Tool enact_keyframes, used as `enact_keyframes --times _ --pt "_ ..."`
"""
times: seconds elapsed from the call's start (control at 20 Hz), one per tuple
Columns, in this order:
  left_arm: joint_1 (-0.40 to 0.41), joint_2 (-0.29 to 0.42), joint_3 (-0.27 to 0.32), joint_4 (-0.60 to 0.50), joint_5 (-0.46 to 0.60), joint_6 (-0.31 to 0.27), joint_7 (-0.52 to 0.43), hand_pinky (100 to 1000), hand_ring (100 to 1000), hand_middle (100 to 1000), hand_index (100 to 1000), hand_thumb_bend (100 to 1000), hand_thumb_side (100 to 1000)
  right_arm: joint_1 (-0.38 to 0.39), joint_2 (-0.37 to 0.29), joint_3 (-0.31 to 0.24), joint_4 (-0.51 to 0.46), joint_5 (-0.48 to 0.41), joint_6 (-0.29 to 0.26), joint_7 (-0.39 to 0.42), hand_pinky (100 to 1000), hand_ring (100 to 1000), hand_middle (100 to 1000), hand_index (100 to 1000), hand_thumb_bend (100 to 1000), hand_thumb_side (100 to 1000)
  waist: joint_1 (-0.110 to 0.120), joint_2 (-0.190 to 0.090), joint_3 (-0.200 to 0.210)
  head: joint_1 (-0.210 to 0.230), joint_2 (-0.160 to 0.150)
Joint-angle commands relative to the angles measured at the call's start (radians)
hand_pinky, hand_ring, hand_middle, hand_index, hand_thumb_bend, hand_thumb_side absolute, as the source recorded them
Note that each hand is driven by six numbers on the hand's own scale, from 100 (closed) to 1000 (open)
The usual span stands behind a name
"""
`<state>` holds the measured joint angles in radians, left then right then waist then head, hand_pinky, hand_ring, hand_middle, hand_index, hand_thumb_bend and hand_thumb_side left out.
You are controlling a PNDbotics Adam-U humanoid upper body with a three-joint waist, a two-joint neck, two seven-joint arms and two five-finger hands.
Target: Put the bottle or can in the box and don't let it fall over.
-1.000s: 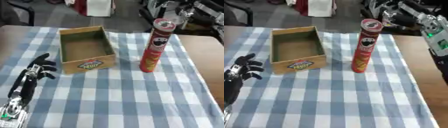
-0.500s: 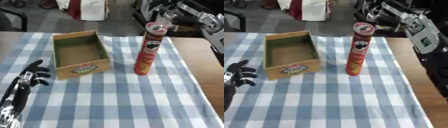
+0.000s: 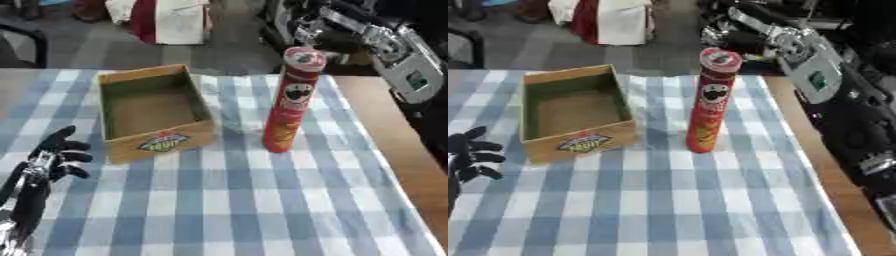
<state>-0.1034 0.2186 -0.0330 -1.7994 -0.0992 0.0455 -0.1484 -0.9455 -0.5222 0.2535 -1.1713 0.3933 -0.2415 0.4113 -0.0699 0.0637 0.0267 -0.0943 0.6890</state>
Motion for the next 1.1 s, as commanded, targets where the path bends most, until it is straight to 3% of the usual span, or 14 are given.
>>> enact_keyframes --times 0.05,0.6,1.1 --pt "-0.009 0.004 0.001 -0.011 0.001 0.000 -0.001 542 665 664 932 287 1000 -0.014 -0.023 0.010 -0.043 -0.009 0.001 0.040 944 972 981 1000 100 1000 0.003 -0.013 -0.002 -0.007 -0.019" --pt "-0.010 0.003 -0.001 -0.010 0.000 -0.001 -0.005 542 667 665 932 286 1000 -0.007 -0.001 0.061 -0.113 -0.029 0.010 0.150 965 984 991 1000 100 1000 0.003 -0.012 -0.005 -0.016 -0.021" --pt "-0.012 0.003 0.000 -0.011 0.001 -0.001 -0.006 542 667 665 932 285 1000 0.003 0.025 0.088 -0.121 0.015 0.005 0.202 983 993 995 1000 100 1000 0.001 -0.012 -0.001 -0.028 -0.025"
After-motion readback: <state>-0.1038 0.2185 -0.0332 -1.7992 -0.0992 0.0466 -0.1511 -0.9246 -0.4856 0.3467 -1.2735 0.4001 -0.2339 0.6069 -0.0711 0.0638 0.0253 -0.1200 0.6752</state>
